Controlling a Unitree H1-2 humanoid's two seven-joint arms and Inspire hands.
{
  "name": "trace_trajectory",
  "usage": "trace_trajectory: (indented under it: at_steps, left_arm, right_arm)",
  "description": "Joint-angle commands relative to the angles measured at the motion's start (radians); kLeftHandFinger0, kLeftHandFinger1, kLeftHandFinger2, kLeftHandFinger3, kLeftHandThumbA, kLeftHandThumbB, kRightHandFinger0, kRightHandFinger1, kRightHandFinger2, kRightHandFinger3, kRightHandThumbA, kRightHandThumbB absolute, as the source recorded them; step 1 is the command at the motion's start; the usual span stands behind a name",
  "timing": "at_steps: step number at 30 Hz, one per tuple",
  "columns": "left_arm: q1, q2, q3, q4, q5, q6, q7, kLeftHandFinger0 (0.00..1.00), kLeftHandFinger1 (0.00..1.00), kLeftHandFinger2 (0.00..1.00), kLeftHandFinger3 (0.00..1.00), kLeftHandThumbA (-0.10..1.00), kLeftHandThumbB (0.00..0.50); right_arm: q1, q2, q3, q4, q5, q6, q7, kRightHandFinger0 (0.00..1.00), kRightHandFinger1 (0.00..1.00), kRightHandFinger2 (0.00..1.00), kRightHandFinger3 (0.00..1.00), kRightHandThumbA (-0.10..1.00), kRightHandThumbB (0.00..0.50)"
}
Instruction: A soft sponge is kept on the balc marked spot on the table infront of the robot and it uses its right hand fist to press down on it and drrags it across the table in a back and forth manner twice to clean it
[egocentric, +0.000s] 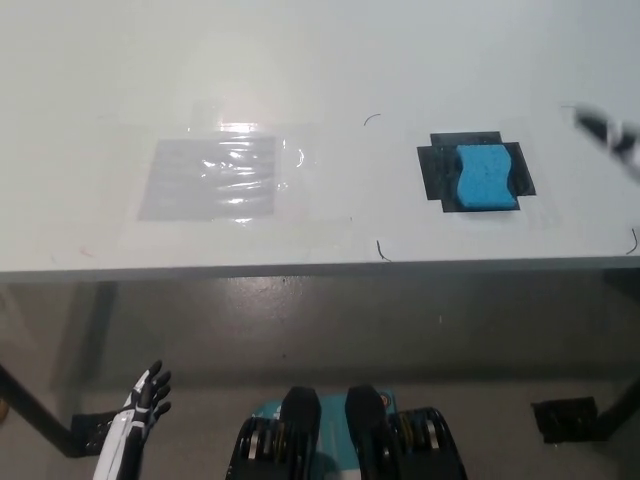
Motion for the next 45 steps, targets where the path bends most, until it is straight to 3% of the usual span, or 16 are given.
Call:
trace_trajectory:
  at_steps: [1,2,3,5,7,9,17,21,23,25,27,28,31,33,38,45]
  left_arm:
    - [0.017,0.032,-0.004,-0.029,0.017,-0.081,-0.01,1.0,1.0,1.0,1.0,1.0,0.051]
    - [0.016,0.037,-0.008,-0.028,0.032,-0.079,-0.007,1.0,1.0,1.0,1.0,1.0,0.054]
    - [0.016,0.038,-0.009,-0.029,0.039,-0.074,-0.004,1.0,1.0,1.0,1.0,1.0,0.063]
    - [0.025,0.039,-0.009,-0.031,0.047,-0.076,-0.001,1.0,1.0,1.0,1.0,1.0,0.067]
    - [0.033,0.037,-0.009,-0.029,0.057,-0.085,0.007,1.0,1.0,1.0,1.0,1.0,0.048]
    - [0.04,0.037,-0.009,-0.033,0.061,-0.081,0.008,1.0,1.0,1.0,1.0,1.0,0.031]
    - [0.099,0.033,-0.008,-0.048,0.052,-0.096,0.0,1.0,1.0,1.0,1.0,1.0,0.048]
    - [0.124,0.032,-0.005,-0.072,0.055,-0.08,0.002,1.0,1.0,1.0,1.0,1.0,0.05]
    - [0.126,0.034,-0.01,-0.063,0.068,-0.091,0.005,1.0,1.0,1.0,1.0,1.0,0.065]
    - [0.133,0.034,-0.01,-0.068,0.079,-0.086,0.009,1.0,1.0,1.0,1.0,1.0,0.068]
    - [0.132,0.032,-0.013,-0.069,0.089,-0.088,0.013,1.0,1.0,1.0,1.0,1.0,0.071]
    - [0.135,0.03,-0.013,-0.073,0.082,-0.087,0.009,1.0,1.0,1.0,1.0,1.0,0.088]
    - [0.135,0.03,-0.017,-0.069,0.101,-0.099,0.018,1.0,1.0,1.0,1.0,1.0,0.086]
    - [0.135,0.03,-0.018,-0.066,0.107,-0.104,0.02,1.0,1.0,1.0,1.0,1.0,0.087]
    - [0.139,0.028,-0.02,-0.07,0.118,-0.105,0.022,1.0,1.0,1.0,1.0,1.0,0.079]
    - [0.147,0.023,-0.028,-0.071,0.123,-0.101,0.017,1.0,1.0,1.0,1.0,1.0,0.082]
  right_arm:
    - [-0.401,-0.019,-0.035,0.292,0.116,0.225,0.005,0.06,0.04,0.04,0.16,1.0,0.139]
    - [-0.455,-0.001,-0.034,0.391,0.117,0.242,0.003,0.0,0.0,0.0,0.01,1.0,0.069]
    - [-0.491,0.004,-0.029,0.463,0.121,0.244,0.017,0.0,0.0,0.0,0.0,1.0,0.047]
    - [-0.528,0.01,-0.014,0.555,0.103,0.229,0.032,0.0,0.04,0.19,0.15,1.0,0.018]
    - [-0.579,0.021,0.015,0.692,0.042,0.184,0.023,0.01,0.08,0.3,0.28,1.0,0.041]
    - [-0.624,0.033,0.032,0.821,0.008,0.135,0.015,0.0,0.07,0.3,0.31,1.0,0.06]
    - [-0.762,0.101,0.024,1.407,-0.003,-0.064,-0.055,0.0,0.05,0.3,0.28,1.0,0.063]
    - [-0.757,0.11,0.011,1.491,0.009,-0.06,-0.069,0.0,0.01,0.3,0.29,1.0,0.086]
    - [-0.753,0.112,0.008,1.54,0.014,-0.061,-0.069,0.0,0.05,0.41,0.44,1.0,0.081]
    - [-0.744,0.114,0.003,1.576,0.02,-0.068,-0.067,0.0,0.05,0.41,0.44,1.0,0.078]
    - [-0.731,0.114,0.001,1.613,0.022,-0.072,-0.072,0.0,0.03,0.33,0.29,1.0,0.048]
    - [-0.711,0.113,0.003,1.634,0.019,-0.089,-0.075,0.0,0.04,0.35,0.32,1.0,0.035]
    - [-0.685,0.113,0.001,1.694,0.018,-0.086,-0.086,0.0,0.03,0.32,0.23,1.0,0.035]
    - [-0.659,0.114,0.015,1.72,0.001,-0.099,-0.1,0.0,0.01,0.32,0.27,1.0,0.019]
    - [-0.605,0.129,0.01,1.747,0.006,-0.116,-0.111,0.0,0.13,0.46,0.49,1.0,0.02]
    - [-0.495,0.134,0.004,1.771,0.012,-0.087,-0.1,0.0,0.03,0.39,0.47,1.0,0.071]
